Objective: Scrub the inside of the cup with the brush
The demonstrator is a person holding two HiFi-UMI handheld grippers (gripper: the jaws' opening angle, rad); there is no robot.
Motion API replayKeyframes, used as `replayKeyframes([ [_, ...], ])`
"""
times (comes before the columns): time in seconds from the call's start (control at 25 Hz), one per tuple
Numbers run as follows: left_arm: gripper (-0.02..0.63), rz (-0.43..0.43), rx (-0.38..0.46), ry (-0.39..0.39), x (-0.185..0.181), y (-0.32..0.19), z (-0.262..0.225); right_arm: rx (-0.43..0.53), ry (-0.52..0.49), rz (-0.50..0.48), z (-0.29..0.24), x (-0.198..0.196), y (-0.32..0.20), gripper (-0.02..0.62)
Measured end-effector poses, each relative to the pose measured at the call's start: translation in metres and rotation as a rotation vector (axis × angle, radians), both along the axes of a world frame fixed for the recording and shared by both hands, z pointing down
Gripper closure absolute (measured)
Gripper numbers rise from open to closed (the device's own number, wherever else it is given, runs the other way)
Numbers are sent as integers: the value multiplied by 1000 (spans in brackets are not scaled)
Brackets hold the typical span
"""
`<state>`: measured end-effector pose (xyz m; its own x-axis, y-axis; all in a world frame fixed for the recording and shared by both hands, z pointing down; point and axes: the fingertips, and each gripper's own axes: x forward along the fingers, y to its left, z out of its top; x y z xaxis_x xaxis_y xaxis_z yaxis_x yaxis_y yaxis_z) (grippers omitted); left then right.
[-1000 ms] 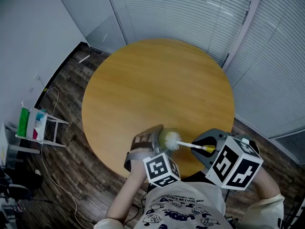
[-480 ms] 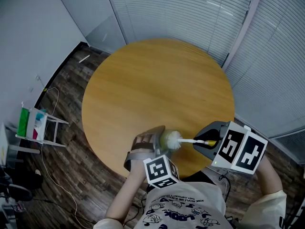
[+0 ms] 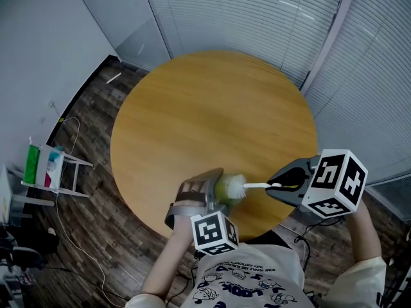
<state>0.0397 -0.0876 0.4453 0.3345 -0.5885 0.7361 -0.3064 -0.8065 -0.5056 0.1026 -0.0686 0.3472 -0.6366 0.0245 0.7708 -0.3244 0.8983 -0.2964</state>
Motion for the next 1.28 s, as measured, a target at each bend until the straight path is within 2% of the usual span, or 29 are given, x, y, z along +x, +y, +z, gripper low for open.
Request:
replayKeyframes([
  [0.6,224,-32,36,119,-5,-9,-13,-199,-215,176,11,12,-6,549],
  [1.0,224,-79,54,161,-6,-17,-25,-234,-313,266,9,16,-4,549],
  [1.28,224,-98,74,109,-15,-17,-22,-190,-318,296,12,7,6,549],
])
